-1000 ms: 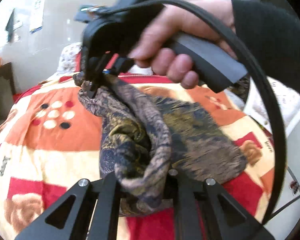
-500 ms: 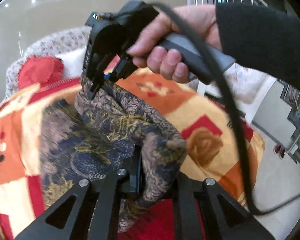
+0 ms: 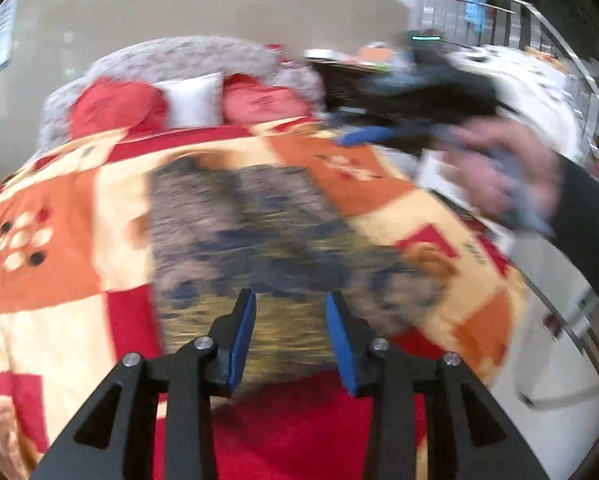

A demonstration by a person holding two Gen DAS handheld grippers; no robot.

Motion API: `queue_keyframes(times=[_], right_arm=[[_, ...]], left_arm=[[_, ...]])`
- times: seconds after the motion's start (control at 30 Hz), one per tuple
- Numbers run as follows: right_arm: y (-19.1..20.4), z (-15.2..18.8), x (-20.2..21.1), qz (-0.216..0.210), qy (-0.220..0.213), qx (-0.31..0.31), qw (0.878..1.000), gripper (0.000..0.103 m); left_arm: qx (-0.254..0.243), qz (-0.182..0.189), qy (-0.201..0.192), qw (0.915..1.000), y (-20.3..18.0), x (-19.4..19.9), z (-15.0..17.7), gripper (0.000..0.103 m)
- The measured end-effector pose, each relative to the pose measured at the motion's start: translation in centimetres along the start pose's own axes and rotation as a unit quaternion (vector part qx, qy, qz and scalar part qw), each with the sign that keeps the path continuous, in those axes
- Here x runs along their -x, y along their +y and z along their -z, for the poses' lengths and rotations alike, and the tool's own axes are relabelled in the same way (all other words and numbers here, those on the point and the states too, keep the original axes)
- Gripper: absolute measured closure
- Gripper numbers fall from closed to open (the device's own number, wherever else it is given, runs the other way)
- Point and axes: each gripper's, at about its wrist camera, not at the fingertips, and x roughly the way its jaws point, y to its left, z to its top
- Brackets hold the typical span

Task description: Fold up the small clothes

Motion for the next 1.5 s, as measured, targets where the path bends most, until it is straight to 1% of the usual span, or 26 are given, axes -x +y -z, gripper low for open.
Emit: queue_keyframes(times=[0.1,0.17,0.23,0.27,0.3,0.43,0.47,0.5,0.6,0.67,0.7,0.73,0.77,0.87,0.9,0.93,0.97,1.0,1.07,1.13,1.2,1.23,1.33,1.43,1.47,1.5], right_arm=[[3.7,4.6,-0.5,-0.019,0.054,0.096,0.994,0.060],[4.7,8.1,-1.8,0.001,0.092,0.138,0.986,0.065],[3.9,11.8,-3.6,0.034,0.130,0.148,0.980,0.065],[3.1,13.3,-4.3,0.049,0.137,0.153,0.977,0.066],[2.6,14.3,-4.2,0.050,0.116,0.164,0.978,0.067],[3.3,11.7,-2.0,0.033,0.070,0.142,0.987,0.067],[3.6,10.7,-1.3,0.033,0.043,0.136,0.989,0.067],[3.8,9.4,-1.0,0.037,0.019,0.128,0.991,0.067],[3.2,4.4,-2.4,0.066,-0.020,0.076,0.995,0.065],[2.5,2.3,-5.3,0.063,-0.007,0.050,0.997,0.065],[1.7,1.6,-7.4,0.080,0.016,0.037,0.996,0.065],[1.2,1.4,-9.0,0.101,0.041,0.034,0.993,0.065],[0.1,1.3,-10.6,0.119,0.071,0.028,0.990,0.066],[0.1,0.9,-9.8,0.106,0.061,0.030,0.992,0.066],[0.2,0.9,-9.0,0.105,0.058,0.029,0.992,0.066],[0.3,1.0,-7.8,0.100,0.045,0.029,0.994,0.066],[0.3,1.3,-5.8,0.089,0.015,0.032,0.995,0.062],[0.1,1.7,-4.5,0.081,-0.004,0.031,0.996,0.057],[-0.9,2.8,-2.6,0.063,-0.037,0.018,0.997,0.030],[-2.9,4.2,-1.3,0.026,-0.063,-0.021,0.997,0.014],[-4.5,4.8,-2.1,-0.011,-0.057,-0.055,0.997,0.012],[-5.3,5.4,-2.6,-0.027,-0.047,-0.069,0.996,0.012],[-7.4,7.3,-5.5,-0.059,-0.009,-0.115,0.992,0.012],[-7.6,8.2,-7.2,-0.119,0.009,-0.145,0.982,0.011],[-7.0,8.1,-7.4,-0.154,0.018,-0.140,0.978,0.012],[-6.3,8.0,-7.5,-0.186,0.028,-0.131,0.974,0.012]], left_arm=[[0.026,-0.012,0.048,0.9985,1.7,-2.8,1.1,0.090],[0.038,0.000,0.084,0.9958,2.2,-4.4,2.6,0.090],[0.042,0.009,0.084,0.9956,2.1,-4.6,3.3,0.091],[0.041,0.009,0.085,0.9955,1.9,-4.5,3.2,0.090],[0.044,0.010,0.082,0.9956,1.8,-4.1,2.7,0.090],[0.051,0.008,0.020,0.9985,2.3,-2.1,-1.8,0.085],[0.050,0.001,0.011,0.9987,2.2,-2.5,-3.1,0.072],[0.055,-0.006,0.006,0.9985,2.5,-3.5,-4.9,0.061],[0.100,-0.023,0.037,0.9940,4.2,-8.8,-8.1,0.060],[0.122,-0.035,0.100,0.9868,5.4,-12.8,-8.1,0.061],[0.130,-0.029,0.140,0.9812,6.0,-14.6,-7.5,0.061],[0.132,-0.023,0.150,0.9797,6.3,-15.2,-7.2,0.061],[0.128,-0.013,0.136,0.9824,6.6,-15.0,-7.3,0.061],[0.146,0.019,0.127,0.9808,8.1,-13.1,-7.7,0.060],[0.155,0.022,0.108,0.9817,8.9,-11.8,-7.6,0.052],[0.157,0.017,0.096,0.9828,9.4,-10.9,-7.3,0.043],[0.156,0.003,0.078,0.9847,10.1,-9.9,-7.0,0.024],[0.155,-0.004,0.065,0.9858,10.6,-9.3,-6.7,0.014],[0.163,0.004,0.068,0.9842,11.8,-9.6,-5.7,0.013],[0.199,0.045,0.108,0.9730,12.6,-11.7,-4.1,0.013],[0.225,0.084,0.118,0.9635,12.6,-12.9,-2.7,0.012],[0.224,0.086,0.101,0.9656,12.5,-12.7,-2.4,0.010],[0.229,0.120,0.101,0.9606,12.0,-13.2,-2.5,0.008],[0.236,0.176,0.108,0.9494,11.6,-13.5,-3.2,0.010],[0.239,0.182,0.106,0.9481,11.6,-13.4,-3.4,0.013],[0.245,0.185,0.103,0.9459,11.8,-13.4,-3.4,0.023]])
